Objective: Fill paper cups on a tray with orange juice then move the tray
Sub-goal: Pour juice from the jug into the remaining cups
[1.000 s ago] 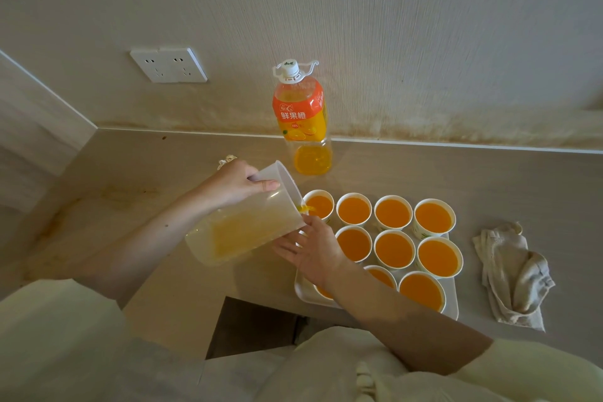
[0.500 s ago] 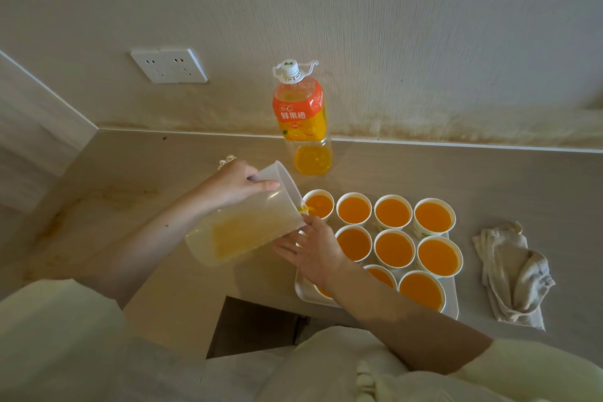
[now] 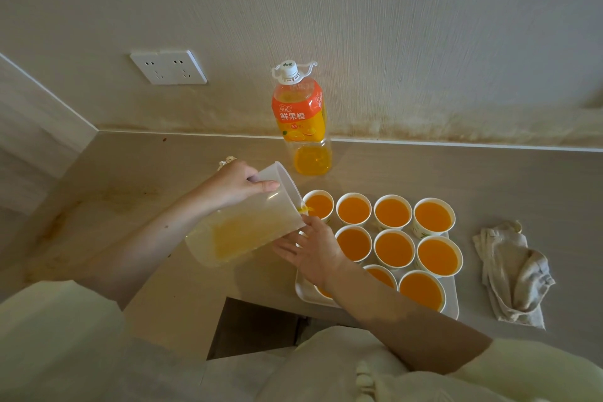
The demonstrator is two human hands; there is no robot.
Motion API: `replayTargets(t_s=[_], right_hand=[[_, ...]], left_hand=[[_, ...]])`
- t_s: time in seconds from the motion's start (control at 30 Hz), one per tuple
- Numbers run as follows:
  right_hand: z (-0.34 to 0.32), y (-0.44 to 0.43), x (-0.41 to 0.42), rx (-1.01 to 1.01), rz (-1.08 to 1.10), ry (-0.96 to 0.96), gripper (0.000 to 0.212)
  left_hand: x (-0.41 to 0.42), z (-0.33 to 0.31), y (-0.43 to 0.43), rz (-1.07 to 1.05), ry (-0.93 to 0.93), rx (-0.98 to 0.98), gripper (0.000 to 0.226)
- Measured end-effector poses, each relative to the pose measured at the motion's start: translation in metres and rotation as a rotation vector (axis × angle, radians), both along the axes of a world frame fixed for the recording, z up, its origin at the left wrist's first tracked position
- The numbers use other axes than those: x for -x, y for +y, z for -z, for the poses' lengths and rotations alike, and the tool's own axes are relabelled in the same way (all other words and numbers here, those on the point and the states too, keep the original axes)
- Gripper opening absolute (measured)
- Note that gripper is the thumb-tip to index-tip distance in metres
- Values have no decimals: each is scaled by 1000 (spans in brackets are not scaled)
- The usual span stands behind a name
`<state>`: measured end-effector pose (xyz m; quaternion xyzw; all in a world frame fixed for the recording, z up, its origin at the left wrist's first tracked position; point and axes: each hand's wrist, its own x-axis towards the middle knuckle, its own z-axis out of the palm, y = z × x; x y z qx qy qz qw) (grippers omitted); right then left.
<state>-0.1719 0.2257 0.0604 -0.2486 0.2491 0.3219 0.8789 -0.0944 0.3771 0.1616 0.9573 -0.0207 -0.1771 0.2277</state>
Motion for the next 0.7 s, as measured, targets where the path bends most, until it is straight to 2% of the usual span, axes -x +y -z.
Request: replayTargets(t_s=[0.6,0.7], right_hand=[[-3,2,-1,31,24,-15,23],[-3,1,-1,77,18,-43,30]], left_hand=[[1,3,6,-9,-31,68,57],[5,6,11,-36,-47,101,54]])
